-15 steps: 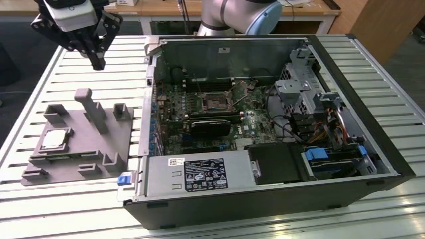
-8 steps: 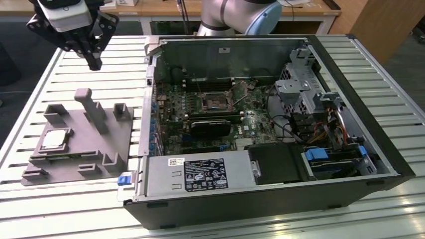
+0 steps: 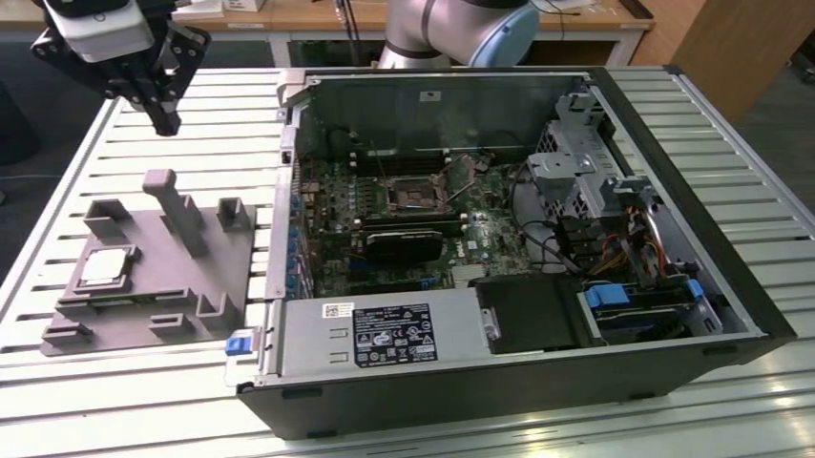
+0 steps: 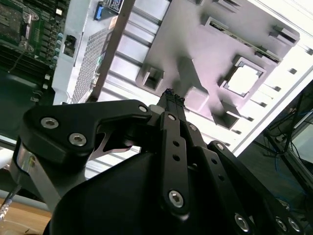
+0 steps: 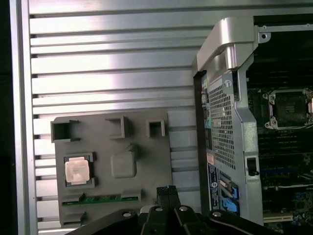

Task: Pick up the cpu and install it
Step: 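Reach for the cpu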

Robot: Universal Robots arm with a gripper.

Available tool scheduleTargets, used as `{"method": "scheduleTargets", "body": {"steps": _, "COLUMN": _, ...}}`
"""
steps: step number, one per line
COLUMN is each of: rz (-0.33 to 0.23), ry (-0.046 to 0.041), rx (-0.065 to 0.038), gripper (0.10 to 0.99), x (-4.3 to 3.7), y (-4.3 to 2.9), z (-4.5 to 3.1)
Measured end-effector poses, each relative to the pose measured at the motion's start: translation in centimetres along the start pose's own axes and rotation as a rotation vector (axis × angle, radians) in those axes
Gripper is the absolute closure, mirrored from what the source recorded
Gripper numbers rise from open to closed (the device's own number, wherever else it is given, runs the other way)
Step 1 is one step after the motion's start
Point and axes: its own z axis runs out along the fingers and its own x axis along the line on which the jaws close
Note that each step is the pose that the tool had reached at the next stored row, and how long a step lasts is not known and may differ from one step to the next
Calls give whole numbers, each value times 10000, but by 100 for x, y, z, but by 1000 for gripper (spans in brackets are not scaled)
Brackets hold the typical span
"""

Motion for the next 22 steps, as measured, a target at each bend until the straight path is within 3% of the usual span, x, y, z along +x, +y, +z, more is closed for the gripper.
{"method": "scheduleTargets", "body": {"steps": 5, "rz": 0, "ry": 0, "rx": -2, "gripper": 980, "x": 109, "y": -9, "z": 0}}
{"method": "scheduleTargets", "body": {"steps": 22, "rz": 0, "ry": 7, "rx": -2, "gripper": 980, "x": 269, "y": -21, "z": 0}}
